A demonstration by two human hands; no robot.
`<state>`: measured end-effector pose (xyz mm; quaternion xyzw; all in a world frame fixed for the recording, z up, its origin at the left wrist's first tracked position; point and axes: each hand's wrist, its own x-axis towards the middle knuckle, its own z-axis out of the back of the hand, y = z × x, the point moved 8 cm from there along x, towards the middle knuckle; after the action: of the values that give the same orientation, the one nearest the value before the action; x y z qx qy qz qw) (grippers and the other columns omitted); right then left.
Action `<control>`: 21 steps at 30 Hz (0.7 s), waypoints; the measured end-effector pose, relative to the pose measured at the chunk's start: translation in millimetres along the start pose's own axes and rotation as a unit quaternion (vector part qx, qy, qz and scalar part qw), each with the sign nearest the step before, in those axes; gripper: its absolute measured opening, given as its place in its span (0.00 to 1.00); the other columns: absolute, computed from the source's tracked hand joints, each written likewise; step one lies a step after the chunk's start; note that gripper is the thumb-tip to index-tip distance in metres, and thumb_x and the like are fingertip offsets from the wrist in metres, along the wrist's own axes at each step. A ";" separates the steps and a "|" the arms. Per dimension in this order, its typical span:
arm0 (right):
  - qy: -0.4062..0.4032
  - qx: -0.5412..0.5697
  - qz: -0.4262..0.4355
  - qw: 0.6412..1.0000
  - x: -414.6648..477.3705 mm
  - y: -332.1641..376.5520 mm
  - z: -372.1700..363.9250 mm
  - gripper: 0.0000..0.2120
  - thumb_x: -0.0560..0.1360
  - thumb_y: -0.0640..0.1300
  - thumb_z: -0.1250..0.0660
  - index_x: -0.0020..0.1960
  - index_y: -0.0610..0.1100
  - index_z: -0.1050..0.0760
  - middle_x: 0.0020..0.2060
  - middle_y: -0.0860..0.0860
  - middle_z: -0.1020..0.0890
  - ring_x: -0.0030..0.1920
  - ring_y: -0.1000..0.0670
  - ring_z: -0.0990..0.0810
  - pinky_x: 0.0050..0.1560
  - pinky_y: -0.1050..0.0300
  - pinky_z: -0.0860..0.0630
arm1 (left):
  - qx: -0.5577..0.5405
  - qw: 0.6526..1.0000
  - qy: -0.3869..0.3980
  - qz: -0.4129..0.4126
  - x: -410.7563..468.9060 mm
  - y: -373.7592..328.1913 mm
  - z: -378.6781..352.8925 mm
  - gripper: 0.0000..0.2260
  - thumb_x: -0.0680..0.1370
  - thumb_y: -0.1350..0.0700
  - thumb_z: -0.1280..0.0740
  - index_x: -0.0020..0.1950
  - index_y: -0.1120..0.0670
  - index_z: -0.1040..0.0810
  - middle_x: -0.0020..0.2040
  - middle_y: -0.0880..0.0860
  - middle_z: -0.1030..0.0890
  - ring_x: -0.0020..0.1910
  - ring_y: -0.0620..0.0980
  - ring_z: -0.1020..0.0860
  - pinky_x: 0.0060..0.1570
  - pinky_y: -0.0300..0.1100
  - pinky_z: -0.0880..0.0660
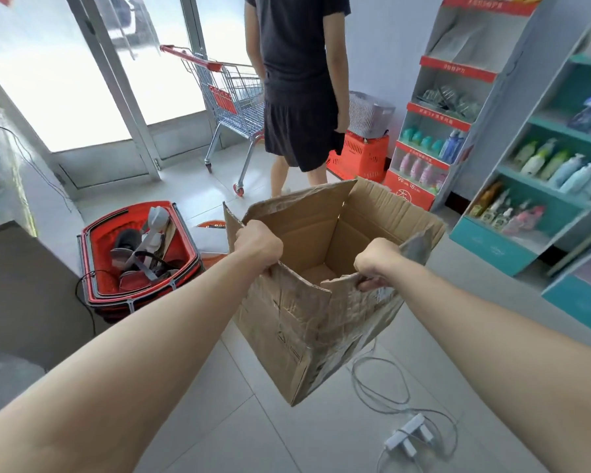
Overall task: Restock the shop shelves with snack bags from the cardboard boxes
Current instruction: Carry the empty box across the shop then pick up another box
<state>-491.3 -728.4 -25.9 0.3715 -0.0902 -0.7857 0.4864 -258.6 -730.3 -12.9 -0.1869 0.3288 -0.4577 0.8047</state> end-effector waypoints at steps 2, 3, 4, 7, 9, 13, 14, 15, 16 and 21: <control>-0.007 0.016 -0.003 1.000 16.8 9.9 5.0 0.07 0.71 0.32 0.33 0.48 0.29 0.22 0.44 0.39 0.17 0.37 0.42 0.14 0.43 0.47 0.17 | 0.000 1.000 -0.008 -0.001 17.8 -8.8 0.6 0.16 0.71 0.68 0.44 0.57 0.68 0.26 0.54 0.67 0.22 0.46 0.65 0.18 0.43 0.53 0.18; -0.008 0.024 -0.006 1.000 25.5 15.0 7.6 0.07 0.72 0.32 0.34 0.48 0.29 0.22 0.45 0.40 0.18 0.37 0.42 0.14 0.45 0.47 0.17 | -0.001 1.000 -0.012 -0.005 27.6 -15.7 0.5 0.16 0.72 0.68 0.44 0.58 0.68 0.26 0.54 0.67 0.22 0.47 0.65 0.18 0.43 0.52 0.18; -0.010 0.030 -0.008 0.999 35.4 20.5 10.6 0.08 0.73 0.33 0.34 0.49 0.29 0.23 0.45 0.40 0.18 0.38 0.43 0.14 0.46 0.48 0.17 | 0.002 1.000 -0.014 -0.010 37.5 -23.8 0.3 0.16 0.72 0.68 0.43 0.58 0.67 0.26 0.54 0.66 0.22 0.48 0.64 0.19 0.43 0.51 0.18; -0.021 0.035 -0.019 0.999 64.3 35.2 21.2 0.10 0.74 0.34 0.35 0.53 0.29 0.24 0.47 0.40 0.18 0.37 0.43 0.14 0.43 0.49 0.17 | 0.017 0.999 -0.011 -0.029 69.8 -49.5 -1.5 0.15 0.72 0.68 0.42 0.58 0.67 0.26 0.56 0.65 0.22 0.50 0.64 0.20 0.39 0.47 0.21; -0.033 0.036 -0.026 0.998 82.0 47.1 29.6 0.10 0.74 0.34 0.35 0.53 0.30 0.24 0.52 0.39 0.19 0.35 0.43 0.14 0.41 0.49 0.16 | 0.011 0.999 0.003 -0.043 93.3 -67.8 -2.5 0.15 0.71 0.68 0.42 0.57 0.67 0.26 0.55 0.66 0.22 0.49 0.65 0.19 0.40 0.50 0.19; -0.051 0.044 -0.043 0.997 117.6 71.1 42.8 0.09 0.75 0.34 0.37 0.53 0.31 0.26 0.36 0.42 0.21 0.38 0.42 0.14 0.46 0.47 0.17 | 0.008 0.997 0.028 -0.065 137.2 -99.3 -1.5 0.14 0.72 0.68 0.43 0.55 0.67 0.26 0.51 0.66 0.21 0.40 0.64 0.18 0.33 0.50 0.18; -0.052 0.043 -0.046 0.997 126.5 76.6 45.0 0.09 0.76 0.34 0.38 0.53 0.31 0.26 0.32 0.44 0.24 0.39 0.42 0.14 0.48 0.47 0.17 | 0.008 0.997 0.032 -0.071 147.4 -106.4 -1.5 0.13 0.72 0.68 0.43 0.55 0.67 0.26 0.50 0.66 0.21 0.37 0.63 0.18 0.32 0.50 0.19; -0.054 0.040 -0.048 0.997 134.7 81.4 46.9 0.09 0.76 0.35 0.39 0.53 0.31 0.27 0.29 0.45 0.26 0.40 0.42 0.14 0.49 0.47 0.18 | 0.008 0.997 0.035 -0.074 157.7 -112.4 -1.7 0.13 0.73 0.68 0.43 0.54 0.68 0.26 0.50 0.66 0.21 0.34 0.62 0.18 0.31 0.49 0.19; -0.056 0.038 -0.052 0.996 142.4 86.0 48.6 0.10 0.76 0.35 0.39 0.54 0.30 0.27 0.28 0.46 0.27 0.40 0.43 0.14 0.49 0.48 0.18 | 0.009 0.996 0.037 -0.075 166.2 -118.0 -1.2 0.12 0.73 0.68 0.43 0.54 0.68 0.26 0.51 0.65 0.22 0.33 0.61 0.18 0.31 0.48 0.19; -0.054 0.038 -0.063 0.996 189.8 113.8 56.5 0.12 0.76 0.37 0.37 0.57 0.31 0.25 0.29 0.46 0.25 0.37 0.46 0.14 0.48 0.51 0.17 | 0.011 0.996 0.041 -0.077 212.2 -146.6 1.2 0.08 0.74 0.69 0.42 0.48 0.67 0.25 0.42 0.63 0.21 0.31 0.59 0.19 0.35 0.51 0.18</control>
<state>-497.5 -956.6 -22.8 0.3516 -0.1225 -0.8297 0.4158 -270.2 -987.6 0.2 -0.1844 0.3411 -0.5293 0.7547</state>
